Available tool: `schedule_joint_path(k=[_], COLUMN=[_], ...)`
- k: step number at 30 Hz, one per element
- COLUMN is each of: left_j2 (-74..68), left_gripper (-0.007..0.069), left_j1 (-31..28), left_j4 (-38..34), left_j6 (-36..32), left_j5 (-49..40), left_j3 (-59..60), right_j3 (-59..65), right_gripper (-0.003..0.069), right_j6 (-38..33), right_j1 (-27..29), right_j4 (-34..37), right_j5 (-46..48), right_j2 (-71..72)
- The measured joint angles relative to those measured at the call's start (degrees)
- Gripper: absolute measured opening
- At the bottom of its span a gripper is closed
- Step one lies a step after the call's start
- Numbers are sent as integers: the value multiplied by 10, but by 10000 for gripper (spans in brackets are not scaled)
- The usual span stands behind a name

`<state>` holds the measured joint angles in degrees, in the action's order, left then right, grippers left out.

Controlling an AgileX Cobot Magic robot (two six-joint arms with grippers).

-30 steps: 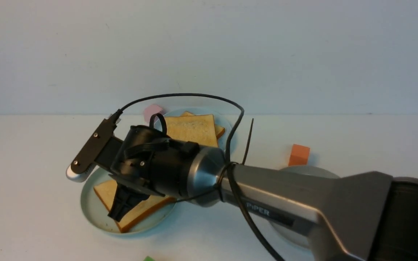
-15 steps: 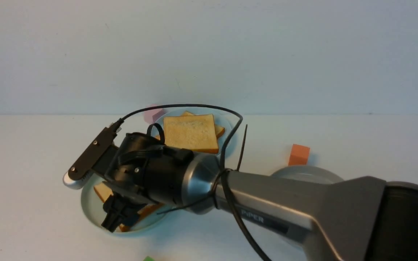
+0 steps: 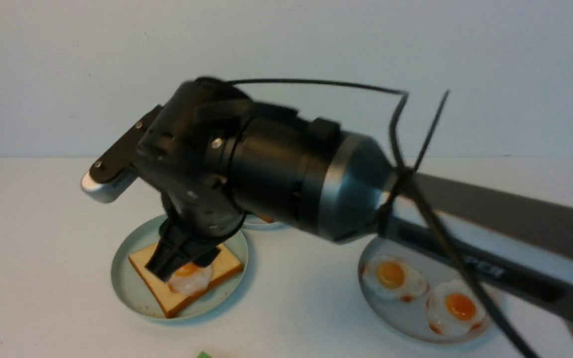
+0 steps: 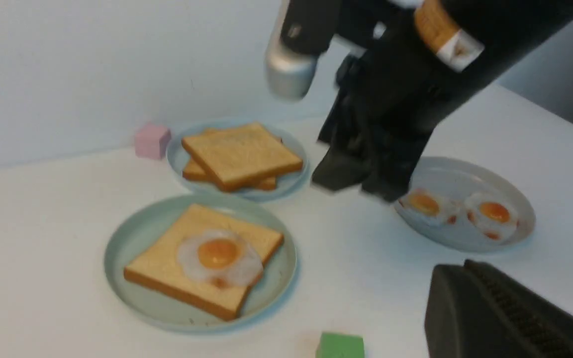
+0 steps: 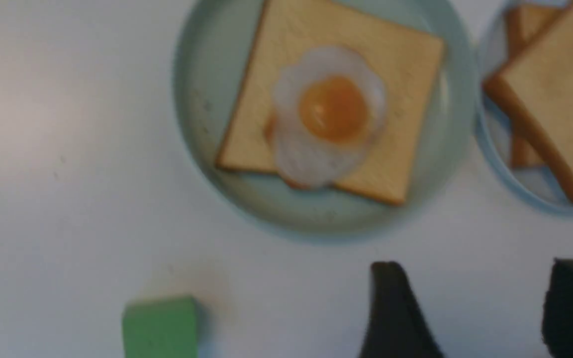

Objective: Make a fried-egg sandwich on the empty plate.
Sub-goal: Use the left arm to grab a slice of bread

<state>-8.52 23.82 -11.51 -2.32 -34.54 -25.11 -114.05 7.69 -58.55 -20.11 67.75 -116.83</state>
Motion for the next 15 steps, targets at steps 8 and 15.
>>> schedule_joint_path(k=[8,15], left_j2=[-291,-614], left_gripper=[-13,-13], left_j1=[0,0], left_j4=[0,-48], left_j6=[7,-143], left_j5=[-61,-59], left_j3=[-87,-270], right_j3=[90,299], right_gripper=[-8,-11], right_j6=[-10,78], right_j1=[2,3], right_j4=[8,9], right_j5=[30,39], right_j2=[181,389])
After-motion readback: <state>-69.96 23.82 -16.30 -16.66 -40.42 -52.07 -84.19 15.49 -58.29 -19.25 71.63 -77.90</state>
